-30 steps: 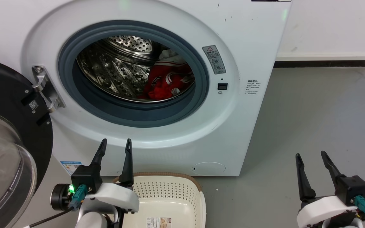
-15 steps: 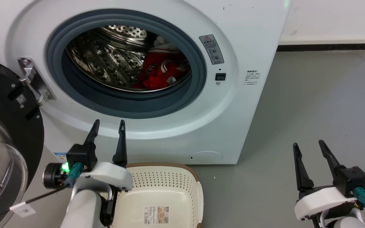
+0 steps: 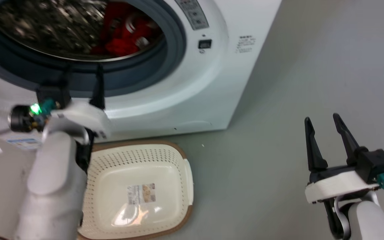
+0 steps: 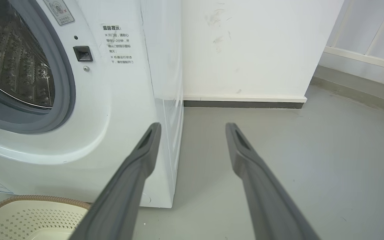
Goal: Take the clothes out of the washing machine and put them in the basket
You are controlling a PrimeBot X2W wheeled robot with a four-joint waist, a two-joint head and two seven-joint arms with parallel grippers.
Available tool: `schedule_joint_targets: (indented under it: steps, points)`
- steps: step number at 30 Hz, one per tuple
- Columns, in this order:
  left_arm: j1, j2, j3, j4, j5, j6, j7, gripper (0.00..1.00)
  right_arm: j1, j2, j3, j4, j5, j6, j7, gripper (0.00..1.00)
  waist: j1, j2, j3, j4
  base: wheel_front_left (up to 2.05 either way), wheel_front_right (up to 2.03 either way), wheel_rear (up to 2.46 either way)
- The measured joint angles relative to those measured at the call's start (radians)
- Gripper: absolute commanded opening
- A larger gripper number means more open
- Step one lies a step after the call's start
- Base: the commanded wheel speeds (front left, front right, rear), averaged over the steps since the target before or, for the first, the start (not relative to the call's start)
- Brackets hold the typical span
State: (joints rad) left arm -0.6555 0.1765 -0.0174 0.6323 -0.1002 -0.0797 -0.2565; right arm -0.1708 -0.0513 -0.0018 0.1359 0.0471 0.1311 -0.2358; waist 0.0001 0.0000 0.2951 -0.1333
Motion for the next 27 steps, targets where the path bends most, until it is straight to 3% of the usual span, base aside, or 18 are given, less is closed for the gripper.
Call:
schedule_joint_targets:
  steps: [15, 27]
  points:
    - [-0.415, 0.176, -0.003, 0.246, -0.005, -0.027, 0.183, 1.0, -0.108, -0.001, 0.058, 0.023, 0.121, 0.0, -0.026, 1.0, 0.0002, 0.0, 0.241, -0.183, 0.0, 0.0, 0.0]
    - [-0.677, 0.318, -0.045, 0.335, 0.015, -0.041, 0.481, 1.0, -0.133, -0.001, 0.108, -0.009, 0.2, 0.0, -0.027, 1.0, 0.0001, 0.0, 0.378, -0.293, 0.0, 0.0, 0.0]
